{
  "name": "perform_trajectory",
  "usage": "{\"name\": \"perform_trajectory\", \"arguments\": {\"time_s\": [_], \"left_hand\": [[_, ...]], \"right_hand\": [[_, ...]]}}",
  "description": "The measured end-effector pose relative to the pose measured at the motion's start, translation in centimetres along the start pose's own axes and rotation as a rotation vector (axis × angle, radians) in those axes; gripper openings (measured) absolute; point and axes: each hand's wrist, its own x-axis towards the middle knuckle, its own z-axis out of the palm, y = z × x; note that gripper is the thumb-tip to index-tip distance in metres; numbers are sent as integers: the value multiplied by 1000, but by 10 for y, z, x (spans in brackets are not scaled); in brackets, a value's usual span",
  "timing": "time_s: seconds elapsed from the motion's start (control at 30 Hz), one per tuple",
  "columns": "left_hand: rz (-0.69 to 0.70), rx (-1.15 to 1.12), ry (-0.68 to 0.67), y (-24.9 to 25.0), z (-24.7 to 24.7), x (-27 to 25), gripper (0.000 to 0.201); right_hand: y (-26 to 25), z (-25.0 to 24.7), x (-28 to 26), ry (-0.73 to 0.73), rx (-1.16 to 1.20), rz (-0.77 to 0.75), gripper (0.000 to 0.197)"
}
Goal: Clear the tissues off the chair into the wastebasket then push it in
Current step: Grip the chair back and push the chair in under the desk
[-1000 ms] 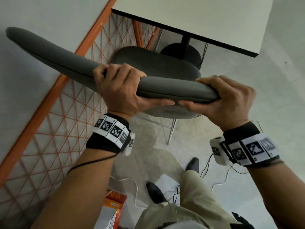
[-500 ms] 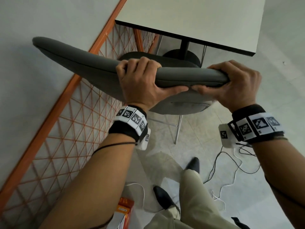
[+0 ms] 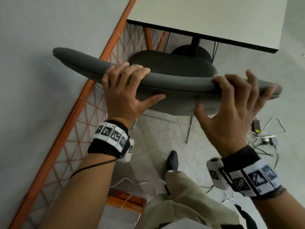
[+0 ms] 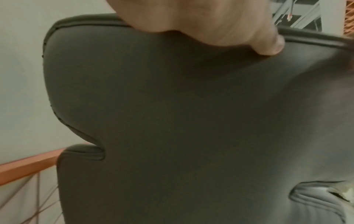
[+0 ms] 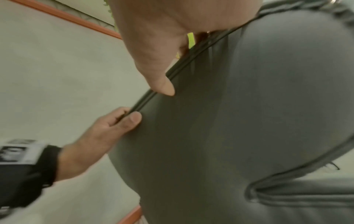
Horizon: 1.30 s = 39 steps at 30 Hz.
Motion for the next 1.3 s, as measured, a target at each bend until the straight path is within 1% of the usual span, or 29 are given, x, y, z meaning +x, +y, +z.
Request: {"name": "perform_trajectory", "arguments": {"time_s": [0.17,0.23,0.33,0.43,0.5,0.6,0.7,0.83,1.0,1.07,1.17,1.3], "left_hand": [[-36,26,-103,-42,-11,12,85],[-19,32,-132,-55,-17,19,86],[50,38,-195,-68,-24,37,85],[139,29,-249,-79,-25,51,84],[193,6,-245,-85,-20,58,83],[269,-33,-180,-94,-8,69,81],[307,-79,-130,-103,1,78,81],[339,-127,-74,-105,8,86,81],[324,-144,-56,-106,15,99,82],[311,-145,-78,-103,17,105,81],[301,-170,-90,-104,24,117,81],[343,-163,-62,-114,28,122,79]], "right_hand": [[-44,6,15,-188,-51,-115,61],[-61,9,24,-252,-59,-118,58],[-76,10,39,-331,-89,-104,56],[-82,10,50,-464,-154,-108,64],[-88,13,62,-536,-214,-86,70],[-98,24,82,-600,-270,-13,81],[-104,30,90,-563,-225,44,81],[-105,30,94,-502,-247,41,74],[-104,36,109,-495,-271,30,76],[-102,37,112,-501,-276,18,76],[-104,43,119,-444,-274,12,71],[-106,49,118,-378,-255,39,73]]}}
